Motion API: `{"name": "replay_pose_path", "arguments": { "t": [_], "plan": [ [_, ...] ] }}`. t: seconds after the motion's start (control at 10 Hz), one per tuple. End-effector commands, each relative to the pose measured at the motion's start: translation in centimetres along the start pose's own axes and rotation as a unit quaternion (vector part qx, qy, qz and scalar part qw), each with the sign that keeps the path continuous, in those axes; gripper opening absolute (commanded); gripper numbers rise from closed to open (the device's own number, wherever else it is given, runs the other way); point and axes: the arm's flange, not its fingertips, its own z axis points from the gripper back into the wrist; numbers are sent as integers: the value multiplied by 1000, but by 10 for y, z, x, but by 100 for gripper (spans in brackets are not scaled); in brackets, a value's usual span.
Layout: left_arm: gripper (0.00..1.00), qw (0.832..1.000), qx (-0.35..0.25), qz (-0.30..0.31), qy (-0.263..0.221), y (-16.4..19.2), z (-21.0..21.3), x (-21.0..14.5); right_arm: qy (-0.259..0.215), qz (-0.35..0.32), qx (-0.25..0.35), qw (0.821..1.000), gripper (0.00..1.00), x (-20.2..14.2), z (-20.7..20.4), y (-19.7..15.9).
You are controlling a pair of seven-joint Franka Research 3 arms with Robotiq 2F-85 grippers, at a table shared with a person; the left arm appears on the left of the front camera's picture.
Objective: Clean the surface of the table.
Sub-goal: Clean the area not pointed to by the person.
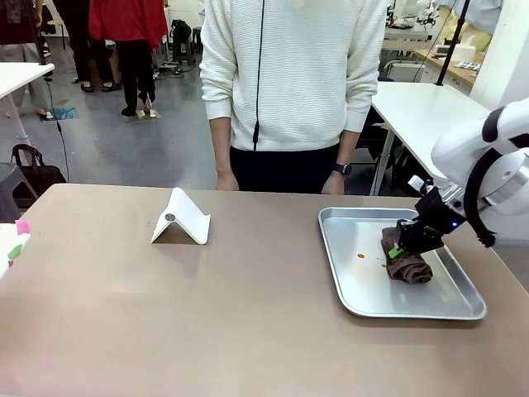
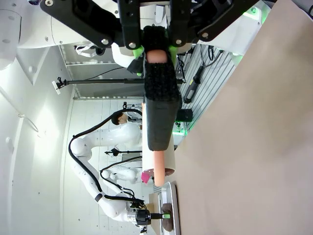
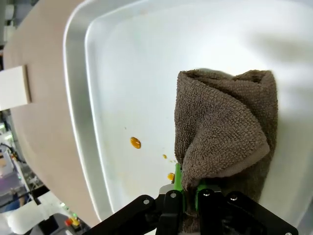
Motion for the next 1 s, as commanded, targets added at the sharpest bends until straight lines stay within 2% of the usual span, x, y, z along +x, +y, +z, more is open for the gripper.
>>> {"name": "replay_pose_path", "arguments": {
  "t": [0.0, 0.3, 0.7, 0.9],
  "plan": [
    [20, 1000, -5, -1, 2, -5, 1, -4, -1, 26, 25, 999, 9, 3, -17, 11],
    [20, 1000, -5, -1, 2, -5, 1, -4, 4, 61, 37, 997, 9, 3, -31, 39],
    [20, 1000, -5, -1, 2, -5, 1, -4, 37, 132, 15, 990, 9, -8, -57, 86],
    [20, 1000, -5, -1, 2, -5, 1, -4, 48, 153, 1, 987, 9, -14, -66, 96]
  ]
}}
